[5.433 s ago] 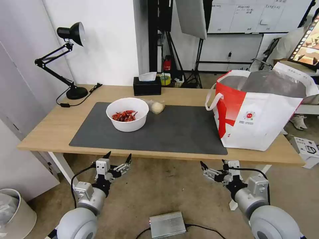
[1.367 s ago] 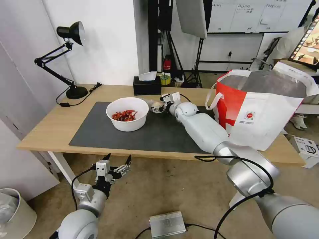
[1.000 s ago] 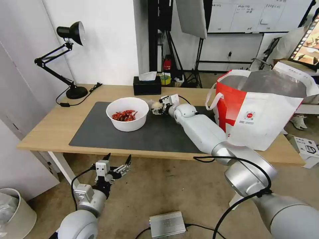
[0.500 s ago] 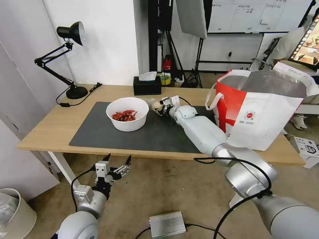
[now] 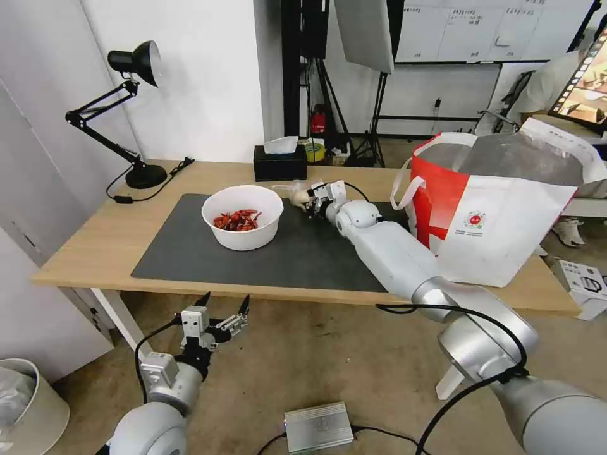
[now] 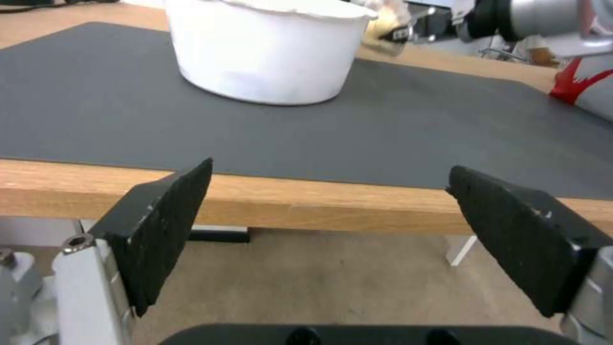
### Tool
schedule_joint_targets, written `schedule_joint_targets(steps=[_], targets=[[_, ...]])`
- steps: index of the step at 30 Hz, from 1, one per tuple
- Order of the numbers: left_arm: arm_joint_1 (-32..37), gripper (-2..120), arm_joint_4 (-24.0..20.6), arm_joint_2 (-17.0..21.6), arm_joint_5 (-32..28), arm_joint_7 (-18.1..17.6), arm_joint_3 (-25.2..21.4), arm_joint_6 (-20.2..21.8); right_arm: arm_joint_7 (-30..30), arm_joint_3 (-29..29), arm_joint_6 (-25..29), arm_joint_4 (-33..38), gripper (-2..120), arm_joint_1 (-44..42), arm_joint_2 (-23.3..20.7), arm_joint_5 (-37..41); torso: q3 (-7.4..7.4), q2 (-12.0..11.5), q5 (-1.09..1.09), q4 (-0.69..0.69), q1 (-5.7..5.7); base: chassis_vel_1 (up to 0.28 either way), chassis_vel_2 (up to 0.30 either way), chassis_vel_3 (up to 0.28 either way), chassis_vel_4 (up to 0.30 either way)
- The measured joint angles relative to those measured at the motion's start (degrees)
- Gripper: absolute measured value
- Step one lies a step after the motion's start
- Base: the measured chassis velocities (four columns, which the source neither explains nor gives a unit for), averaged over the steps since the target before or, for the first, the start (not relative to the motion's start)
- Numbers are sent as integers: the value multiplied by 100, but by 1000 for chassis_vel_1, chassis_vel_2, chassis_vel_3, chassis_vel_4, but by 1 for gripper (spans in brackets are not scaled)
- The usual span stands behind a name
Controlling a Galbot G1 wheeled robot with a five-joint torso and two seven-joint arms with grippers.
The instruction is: Pick up the trash from the table and place it into the takeout bag.
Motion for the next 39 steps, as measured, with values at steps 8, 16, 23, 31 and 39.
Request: schedule_joint_targets(steps=[8,16,23,31,39], targets=[[-13,100,-6,38,-19,-11,5,0,615,-7,-143,1456,1,-324,-665,57,0,0,1,-1,0,0,0,0,0],[-44,100,10,32,-25,-11,41,0,1317,67,-212,2593,1,-791,-1125,173,0,0,0,-2,0,0,0,0,0],[-60,100,63,30,-35,-11,68,1,2204,216,-314,3954,1,-1499,-1439,188,-1,0,-1,-1,0,0,0,0,0],[-52,100,63,27,-38,-19,55,3,2828,324,-204,4718,1,-2022,-1578,-79,-1,-1,-1,0,0,0,0,0,0],[-43,100,66,20,-41,-24,46,7,3325,590,-219,5788,1,-2815,-1989,-255,-1,-1,0,-1,-1,0,0,0,0]])
